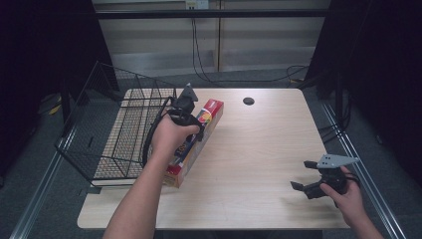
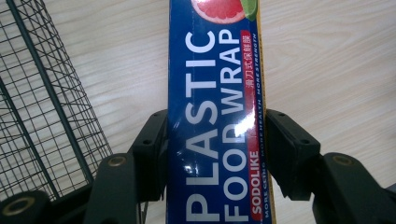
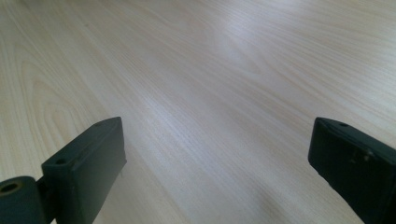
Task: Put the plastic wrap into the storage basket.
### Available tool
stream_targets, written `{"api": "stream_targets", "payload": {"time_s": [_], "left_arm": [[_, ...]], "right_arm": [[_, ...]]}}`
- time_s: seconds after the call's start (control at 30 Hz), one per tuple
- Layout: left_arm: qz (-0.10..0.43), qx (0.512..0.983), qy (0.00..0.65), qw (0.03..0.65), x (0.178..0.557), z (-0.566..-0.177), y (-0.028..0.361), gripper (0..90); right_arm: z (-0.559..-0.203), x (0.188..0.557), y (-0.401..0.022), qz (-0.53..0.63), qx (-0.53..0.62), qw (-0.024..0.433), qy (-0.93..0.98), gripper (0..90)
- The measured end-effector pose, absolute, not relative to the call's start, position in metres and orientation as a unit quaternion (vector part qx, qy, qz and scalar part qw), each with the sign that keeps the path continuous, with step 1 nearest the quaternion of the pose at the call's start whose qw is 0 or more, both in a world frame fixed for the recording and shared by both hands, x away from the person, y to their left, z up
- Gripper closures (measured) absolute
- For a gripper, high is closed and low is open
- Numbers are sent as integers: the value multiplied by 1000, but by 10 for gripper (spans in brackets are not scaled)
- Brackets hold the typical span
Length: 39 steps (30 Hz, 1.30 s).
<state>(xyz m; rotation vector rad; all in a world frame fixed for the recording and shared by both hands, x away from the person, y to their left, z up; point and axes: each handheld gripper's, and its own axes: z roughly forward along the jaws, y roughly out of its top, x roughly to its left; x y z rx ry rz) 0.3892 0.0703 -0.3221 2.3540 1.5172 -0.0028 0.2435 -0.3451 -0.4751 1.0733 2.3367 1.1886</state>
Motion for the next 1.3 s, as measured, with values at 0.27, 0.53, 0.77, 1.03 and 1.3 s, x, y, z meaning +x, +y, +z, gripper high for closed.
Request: {"api": "stream_targets", "payload": {"time_s": [0.27,0.53,0.77,1.03,1.3], "left_arm": [[0,827,536,169,391,-311,75,456],[-3,821,543,177,393,-302,81,458],[0,814,551,184,392,-293,87,457],[0,811,555,183,394,-284,96,457],[2,806,563,183,394,-278,102,459]], "right_arm": [[-475,243,-345,416,374,153,815,37],[-475,243,-345,416,374,153,815,37],[-475,244,-345,416,374,153,815,37],[-474,243,-345,415,375,156,814,37],[-474,243,-345,414,374,156,815,37]]}}
